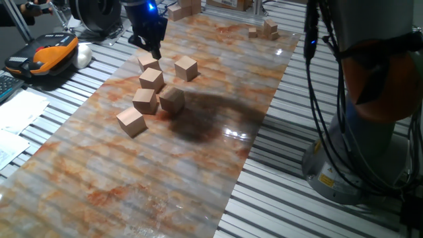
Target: Stack the blocks into a pyramid shape
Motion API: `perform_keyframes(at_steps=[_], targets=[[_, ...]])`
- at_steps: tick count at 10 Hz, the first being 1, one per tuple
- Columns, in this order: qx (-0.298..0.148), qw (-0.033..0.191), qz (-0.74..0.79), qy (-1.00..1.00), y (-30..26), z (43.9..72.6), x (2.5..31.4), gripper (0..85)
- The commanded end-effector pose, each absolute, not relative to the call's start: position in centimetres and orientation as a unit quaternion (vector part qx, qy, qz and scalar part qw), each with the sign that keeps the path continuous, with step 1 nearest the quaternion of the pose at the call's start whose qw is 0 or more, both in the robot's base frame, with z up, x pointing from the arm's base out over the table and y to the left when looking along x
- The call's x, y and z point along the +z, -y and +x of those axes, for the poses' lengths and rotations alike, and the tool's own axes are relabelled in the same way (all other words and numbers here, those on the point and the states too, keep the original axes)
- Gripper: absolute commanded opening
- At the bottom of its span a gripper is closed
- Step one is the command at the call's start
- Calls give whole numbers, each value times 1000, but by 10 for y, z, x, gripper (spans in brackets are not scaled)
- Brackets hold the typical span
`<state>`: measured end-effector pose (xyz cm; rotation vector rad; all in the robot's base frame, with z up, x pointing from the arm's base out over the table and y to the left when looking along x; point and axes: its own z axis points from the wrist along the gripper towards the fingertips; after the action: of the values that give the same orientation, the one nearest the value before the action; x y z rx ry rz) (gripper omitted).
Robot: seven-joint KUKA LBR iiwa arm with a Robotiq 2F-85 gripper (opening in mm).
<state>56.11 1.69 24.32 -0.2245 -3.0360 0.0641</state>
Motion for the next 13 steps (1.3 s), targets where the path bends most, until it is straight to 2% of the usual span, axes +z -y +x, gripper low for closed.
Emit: perform_keyframes(at_steps=[1,2,9,11,13], targets=[[27,45,-68,996,-16,566,244,0],[23,35,-70,997,-15,571,244,0],[16,29,-101,994,-25,601,246,0],[10,12,-176,984,-27,602,245,0],[-1,9,-266,964,-30,602,247,0]])
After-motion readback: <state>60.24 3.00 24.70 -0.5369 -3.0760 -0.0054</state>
